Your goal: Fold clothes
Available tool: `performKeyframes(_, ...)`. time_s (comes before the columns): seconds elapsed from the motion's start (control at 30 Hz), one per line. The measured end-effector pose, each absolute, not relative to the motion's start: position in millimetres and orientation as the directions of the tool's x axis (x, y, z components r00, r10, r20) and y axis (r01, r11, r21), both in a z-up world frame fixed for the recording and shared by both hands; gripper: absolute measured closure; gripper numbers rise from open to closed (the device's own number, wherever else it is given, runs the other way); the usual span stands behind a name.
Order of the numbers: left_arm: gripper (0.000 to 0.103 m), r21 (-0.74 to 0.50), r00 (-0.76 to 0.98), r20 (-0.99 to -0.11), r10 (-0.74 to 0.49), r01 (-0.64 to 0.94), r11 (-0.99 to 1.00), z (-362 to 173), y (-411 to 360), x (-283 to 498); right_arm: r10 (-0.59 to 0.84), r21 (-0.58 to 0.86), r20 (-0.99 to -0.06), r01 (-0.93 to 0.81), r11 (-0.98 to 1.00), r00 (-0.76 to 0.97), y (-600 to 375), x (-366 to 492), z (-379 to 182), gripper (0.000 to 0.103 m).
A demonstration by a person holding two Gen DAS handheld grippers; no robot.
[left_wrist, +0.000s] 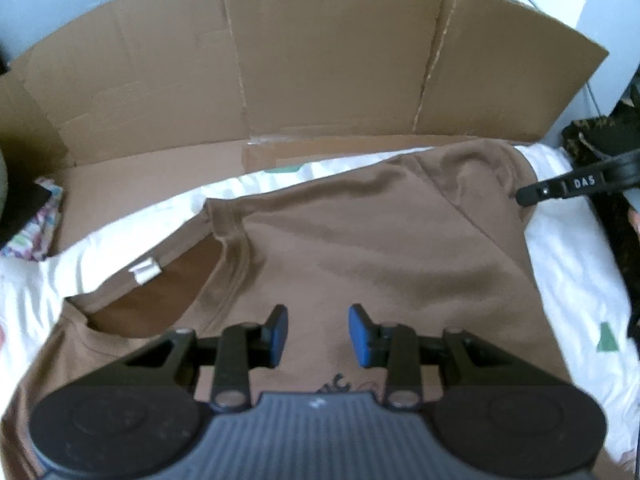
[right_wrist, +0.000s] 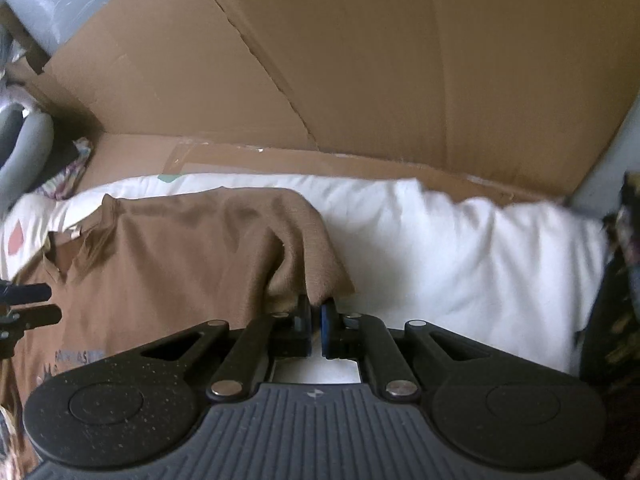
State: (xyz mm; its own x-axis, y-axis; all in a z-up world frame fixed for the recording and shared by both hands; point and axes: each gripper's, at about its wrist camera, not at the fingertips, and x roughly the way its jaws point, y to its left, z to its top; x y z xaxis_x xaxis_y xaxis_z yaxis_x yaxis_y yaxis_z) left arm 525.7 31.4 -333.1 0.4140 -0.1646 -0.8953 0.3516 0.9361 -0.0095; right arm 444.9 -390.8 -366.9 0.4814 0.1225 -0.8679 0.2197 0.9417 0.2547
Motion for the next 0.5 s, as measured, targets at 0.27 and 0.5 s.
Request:
performKeyframes(0.27, 0.061, -0.021, 0.386, -0.905, -0.182, 0.385, 0.923, -336.8, 15.4, 528.4, 0.016, 0.106, -0.900, 0.183, 0.977, 0.436, -400.3, 456.6, -333.0, 0.101)
performKeyframes(0.5, 0.059, -0.013, 0.387, -0.905, -0.179, 0.395, 0.919, -336.0, 16.0, 530.6, -0.062, -0.015, -0.902, 0.112, 0.994, 0.427, -397.8, 472.1, -308.1, 0.100)
